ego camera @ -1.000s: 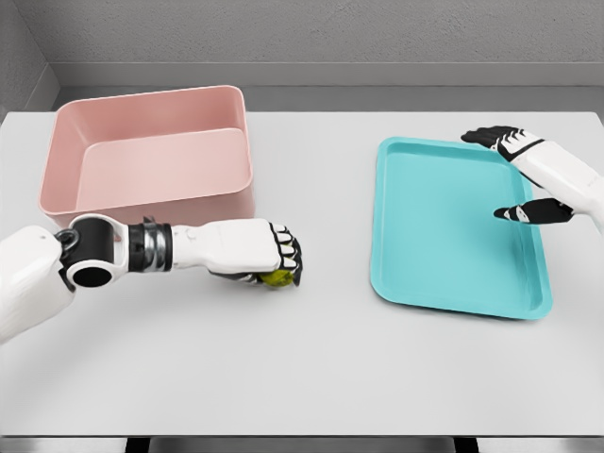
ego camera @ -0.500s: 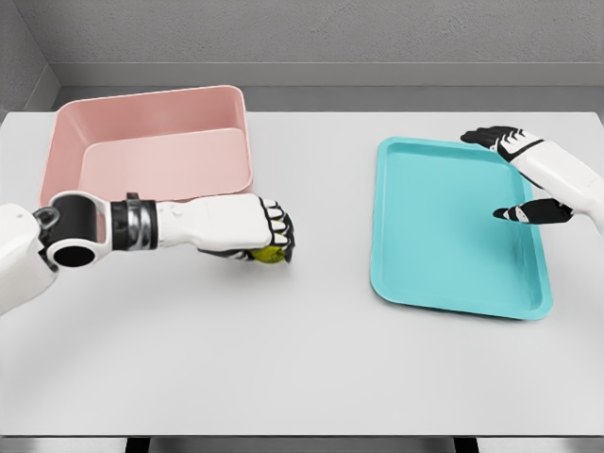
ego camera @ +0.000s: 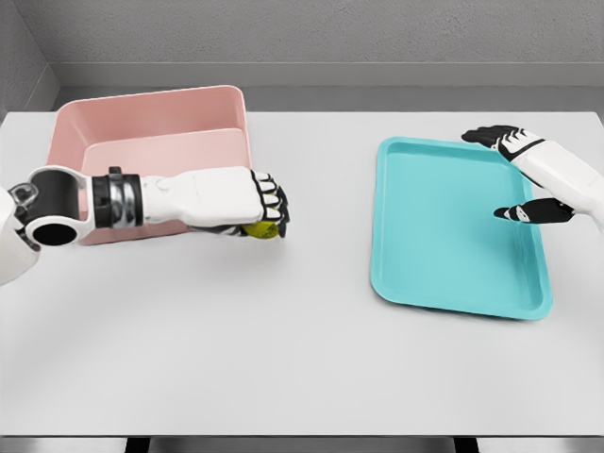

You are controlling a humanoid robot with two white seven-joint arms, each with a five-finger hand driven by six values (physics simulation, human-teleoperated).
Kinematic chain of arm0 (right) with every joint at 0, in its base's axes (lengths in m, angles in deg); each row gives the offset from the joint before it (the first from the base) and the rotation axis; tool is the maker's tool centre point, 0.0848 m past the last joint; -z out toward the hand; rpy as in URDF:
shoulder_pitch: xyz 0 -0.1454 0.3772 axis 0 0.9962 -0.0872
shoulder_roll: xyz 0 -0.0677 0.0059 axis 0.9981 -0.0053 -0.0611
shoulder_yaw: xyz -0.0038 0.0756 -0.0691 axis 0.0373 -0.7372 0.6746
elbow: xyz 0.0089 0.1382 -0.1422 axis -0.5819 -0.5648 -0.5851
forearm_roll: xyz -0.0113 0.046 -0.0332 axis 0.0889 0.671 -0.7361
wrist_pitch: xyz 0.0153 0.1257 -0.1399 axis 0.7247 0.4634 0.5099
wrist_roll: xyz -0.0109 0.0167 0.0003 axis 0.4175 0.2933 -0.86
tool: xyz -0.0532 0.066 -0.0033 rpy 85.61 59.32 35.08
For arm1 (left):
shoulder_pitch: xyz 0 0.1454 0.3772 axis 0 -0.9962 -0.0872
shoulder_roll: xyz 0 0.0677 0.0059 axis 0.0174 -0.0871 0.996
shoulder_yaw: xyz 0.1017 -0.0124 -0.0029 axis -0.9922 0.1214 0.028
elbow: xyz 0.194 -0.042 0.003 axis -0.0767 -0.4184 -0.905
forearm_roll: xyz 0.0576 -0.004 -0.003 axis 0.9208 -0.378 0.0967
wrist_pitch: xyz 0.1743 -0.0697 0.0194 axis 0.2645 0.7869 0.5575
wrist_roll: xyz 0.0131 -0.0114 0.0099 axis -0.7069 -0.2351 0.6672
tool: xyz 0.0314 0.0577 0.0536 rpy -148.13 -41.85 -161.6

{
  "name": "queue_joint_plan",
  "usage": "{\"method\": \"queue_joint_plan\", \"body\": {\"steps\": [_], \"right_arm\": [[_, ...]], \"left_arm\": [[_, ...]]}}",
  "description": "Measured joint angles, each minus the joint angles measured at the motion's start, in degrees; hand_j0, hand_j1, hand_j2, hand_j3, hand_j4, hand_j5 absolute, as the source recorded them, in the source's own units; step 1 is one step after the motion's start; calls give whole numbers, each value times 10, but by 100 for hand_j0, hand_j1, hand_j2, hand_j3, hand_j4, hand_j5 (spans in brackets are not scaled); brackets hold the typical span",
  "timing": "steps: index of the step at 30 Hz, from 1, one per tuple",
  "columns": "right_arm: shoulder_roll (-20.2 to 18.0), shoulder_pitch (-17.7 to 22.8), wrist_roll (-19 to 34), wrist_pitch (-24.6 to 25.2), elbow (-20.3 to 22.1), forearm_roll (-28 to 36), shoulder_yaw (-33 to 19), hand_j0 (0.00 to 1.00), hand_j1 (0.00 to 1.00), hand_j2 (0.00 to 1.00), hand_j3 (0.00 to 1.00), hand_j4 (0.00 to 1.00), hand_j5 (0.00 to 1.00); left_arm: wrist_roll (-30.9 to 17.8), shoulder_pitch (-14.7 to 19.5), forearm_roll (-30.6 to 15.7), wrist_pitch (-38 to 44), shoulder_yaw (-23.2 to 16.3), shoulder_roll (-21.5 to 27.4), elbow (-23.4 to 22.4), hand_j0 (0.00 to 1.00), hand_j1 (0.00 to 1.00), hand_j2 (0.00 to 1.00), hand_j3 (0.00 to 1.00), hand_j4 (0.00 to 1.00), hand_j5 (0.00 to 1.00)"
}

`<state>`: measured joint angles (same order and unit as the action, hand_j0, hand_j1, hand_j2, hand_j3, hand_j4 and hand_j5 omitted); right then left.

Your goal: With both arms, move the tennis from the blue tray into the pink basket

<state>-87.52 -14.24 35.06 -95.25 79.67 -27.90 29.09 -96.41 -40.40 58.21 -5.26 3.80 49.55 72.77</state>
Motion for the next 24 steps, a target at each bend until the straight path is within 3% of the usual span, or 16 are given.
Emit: {"method": "queue_joint_plan", "body": {"steps": [13,24], "right_arm": [[0,0,0,0,0,0,-1,100,100,100,100,100,100],[0,0,0,0,0,0,-1,100,100,100,100,100,100]], "left_arm": [[0,24,-25,0,15,31,-7,60,60,60,60,60,60],[0,33,-37,0,50,42,-61,60,60,60,60,60,60]]}}
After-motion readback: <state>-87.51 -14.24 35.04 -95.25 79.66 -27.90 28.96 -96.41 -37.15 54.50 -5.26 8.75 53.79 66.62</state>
